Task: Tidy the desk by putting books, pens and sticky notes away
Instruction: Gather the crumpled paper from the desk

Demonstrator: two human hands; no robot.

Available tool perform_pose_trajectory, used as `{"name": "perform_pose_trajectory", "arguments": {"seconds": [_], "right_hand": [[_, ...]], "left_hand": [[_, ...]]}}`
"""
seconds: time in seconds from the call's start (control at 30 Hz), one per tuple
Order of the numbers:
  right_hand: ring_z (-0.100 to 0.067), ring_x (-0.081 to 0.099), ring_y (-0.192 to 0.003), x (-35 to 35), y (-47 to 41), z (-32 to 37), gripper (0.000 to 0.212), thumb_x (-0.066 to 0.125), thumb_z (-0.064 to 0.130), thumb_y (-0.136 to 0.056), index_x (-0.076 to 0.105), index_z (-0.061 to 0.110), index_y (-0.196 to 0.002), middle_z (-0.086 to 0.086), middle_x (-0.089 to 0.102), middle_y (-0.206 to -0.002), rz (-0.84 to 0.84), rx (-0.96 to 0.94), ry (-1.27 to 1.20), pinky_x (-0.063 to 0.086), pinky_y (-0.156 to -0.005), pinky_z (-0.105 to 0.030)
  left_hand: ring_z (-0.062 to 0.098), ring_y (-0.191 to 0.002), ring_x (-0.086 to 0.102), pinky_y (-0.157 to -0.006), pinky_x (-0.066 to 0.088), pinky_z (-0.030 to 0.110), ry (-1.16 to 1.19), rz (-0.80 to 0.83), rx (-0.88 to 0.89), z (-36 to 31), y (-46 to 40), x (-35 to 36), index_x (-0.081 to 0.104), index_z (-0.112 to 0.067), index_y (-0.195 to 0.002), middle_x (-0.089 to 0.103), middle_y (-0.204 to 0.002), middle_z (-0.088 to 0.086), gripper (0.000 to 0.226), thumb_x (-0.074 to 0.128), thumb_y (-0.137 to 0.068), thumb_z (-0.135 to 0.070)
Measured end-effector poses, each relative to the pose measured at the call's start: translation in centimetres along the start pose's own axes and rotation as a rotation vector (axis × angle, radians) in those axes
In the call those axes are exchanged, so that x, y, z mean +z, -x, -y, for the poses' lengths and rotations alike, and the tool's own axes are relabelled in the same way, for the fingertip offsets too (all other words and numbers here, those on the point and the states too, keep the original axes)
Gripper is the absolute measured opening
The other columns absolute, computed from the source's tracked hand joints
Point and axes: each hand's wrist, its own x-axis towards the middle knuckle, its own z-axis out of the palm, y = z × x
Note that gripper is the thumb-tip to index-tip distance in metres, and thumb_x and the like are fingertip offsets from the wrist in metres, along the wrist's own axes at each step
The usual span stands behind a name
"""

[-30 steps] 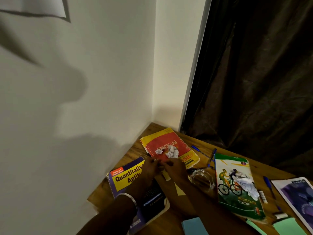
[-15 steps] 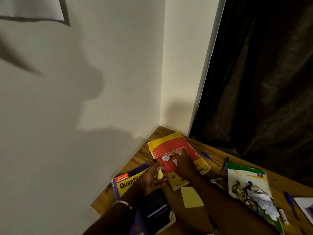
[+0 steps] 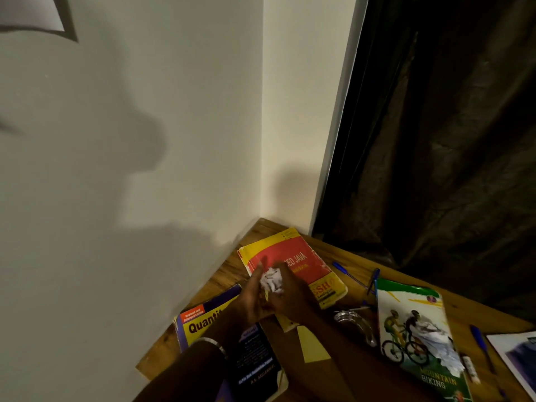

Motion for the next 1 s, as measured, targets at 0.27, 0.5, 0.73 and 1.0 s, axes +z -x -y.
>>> {"name": "perform_pose_trajectory", "arguments": {"seconds": [0.27,0.5,0.73,1.0], "right_hand": [[-0.018,0.06,-0.064,-0.3,-0.7,1.3,0.035,0.044,0.033,-0.089,0.044,0.03,-0.124,0.003,0.063,-0.082,-0.206,-0.142,0.163,0.048,-0.054,-0.034],[-0.033,0.033,-0.137,1.2,-3.7,-2.4,0.056,0.042,0.025,-0.097,0.024,0.027,-0.15,-0.008,0.016,-0.158,0.173,0.078,0.478,0.036,-0.108,-0.044],[-0.03,0.045,-0.122,2.1,-4.2,-1.6,0.034,0.05,0.025,-0.094,0.051,0.015,-0.127,-0.007,0.048,-0.135,0.292,-0.021,0.623,0.04,-0.098,-0.037],[-0.02,0.064,-0.092,1.2,-2.4,-1.4,0.019,0.053,0.019,-0.094,0.065,0.017,-0.109,-0.002,0.069,-0.104,-0.018,0.157,0.214,0.05,-0.07,-0.03]], "left_hand": [[0.018,-0.08,0.068,-0.071,0.057,0.031,0.035,-0.134,0.055,-0.5,-0.7,-2.0,0.064,-0.014,-0.112,0.071,-0.091,0.005,0.037,0.056,-0.091,-0.043],[0.015,-0.053,0.056,-0.056,0.051,0.026,0.067,-0.115,0.098,-1.3,0.2,-4.5,0.058,-0.011,-0.083,0.058,-0.067,0.004,0.025,0.072,-0.073,-0.03],[0.017,-0.048,0.055,-0.053,0.052,0.026,0.038,-0.054,0.043,-1.9,1.0,-5.3,0.058,-0.004,-0.076,0.057,-0.061,0.01,0.029,0.066,-0.08,-0.032],[0.019,-0.069,0.062,-0.069,0.052,0.03,0.026,-0.047,0.009,-2.1,1.2,-3.4,0.065,-0.009,-0.092,0.069,-0.08,0.006,0.022,0.064,-0.086,-0.03]]}}
